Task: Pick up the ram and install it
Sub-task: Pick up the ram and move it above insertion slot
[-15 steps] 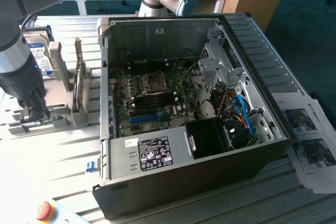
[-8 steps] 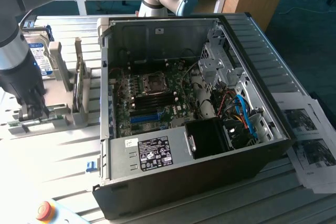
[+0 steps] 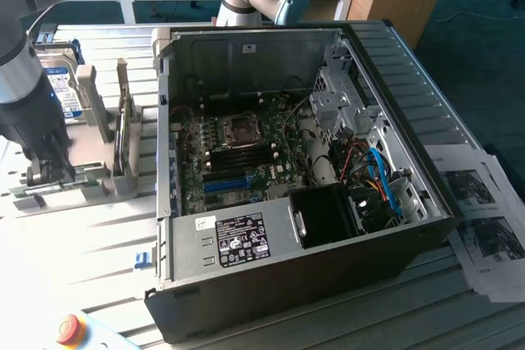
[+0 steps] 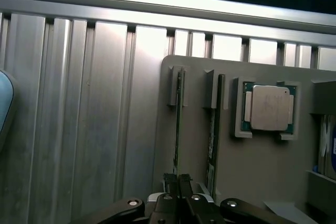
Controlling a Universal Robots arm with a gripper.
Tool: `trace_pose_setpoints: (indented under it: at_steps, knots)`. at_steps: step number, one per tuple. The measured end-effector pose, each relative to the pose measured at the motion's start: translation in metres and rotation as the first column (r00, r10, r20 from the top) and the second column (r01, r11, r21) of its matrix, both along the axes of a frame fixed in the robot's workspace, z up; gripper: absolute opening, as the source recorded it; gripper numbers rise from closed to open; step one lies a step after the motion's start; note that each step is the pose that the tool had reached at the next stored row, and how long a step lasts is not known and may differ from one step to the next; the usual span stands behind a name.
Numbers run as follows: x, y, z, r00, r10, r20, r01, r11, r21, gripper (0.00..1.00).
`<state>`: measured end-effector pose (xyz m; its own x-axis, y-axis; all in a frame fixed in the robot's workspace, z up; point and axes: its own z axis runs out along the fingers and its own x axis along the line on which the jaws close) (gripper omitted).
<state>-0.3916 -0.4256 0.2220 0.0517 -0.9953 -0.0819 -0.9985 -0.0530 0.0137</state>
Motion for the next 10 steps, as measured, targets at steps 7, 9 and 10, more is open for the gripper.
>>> trace_pose_setpoints:
  at_steps: [7,9,10]
  knots:
    - [0.0,0.0,0.0072,1.0,0.0,0.0,0.0,1.0,0.0,0.12]
    - [0.0,0.0,0.0095,1.0,0.0,0.0,0.0,1.0,-0.0001,0.12]
    - [0.0,0.0,0.0106,1.0,0.0,0.0,0.0,1.0,-0.0001,0.12]
